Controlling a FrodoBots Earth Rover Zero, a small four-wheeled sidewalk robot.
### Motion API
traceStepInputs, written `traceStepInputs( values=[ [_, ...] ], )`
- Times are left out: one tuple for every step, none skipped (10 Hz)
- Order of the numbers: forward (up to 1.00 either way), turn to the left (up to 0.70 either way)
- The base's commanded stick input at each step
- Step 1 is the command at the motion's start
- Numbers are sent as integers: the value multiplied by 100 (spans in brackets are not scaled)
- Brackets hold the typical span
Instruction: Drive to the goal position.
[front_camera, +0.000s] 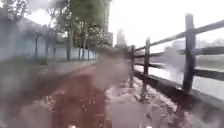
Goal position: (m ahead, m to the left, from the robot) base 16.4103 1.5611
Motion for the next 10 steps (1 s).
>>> traceStepInputs(
  values=[
    [100, 0],
    [100, 0],
    [100, 0],
    [100, 0],
    [100, 0],
    [100, 0],
    [100, 0],
    [100, 0],
    [100, 0],
    [100, 0]
  ],
)
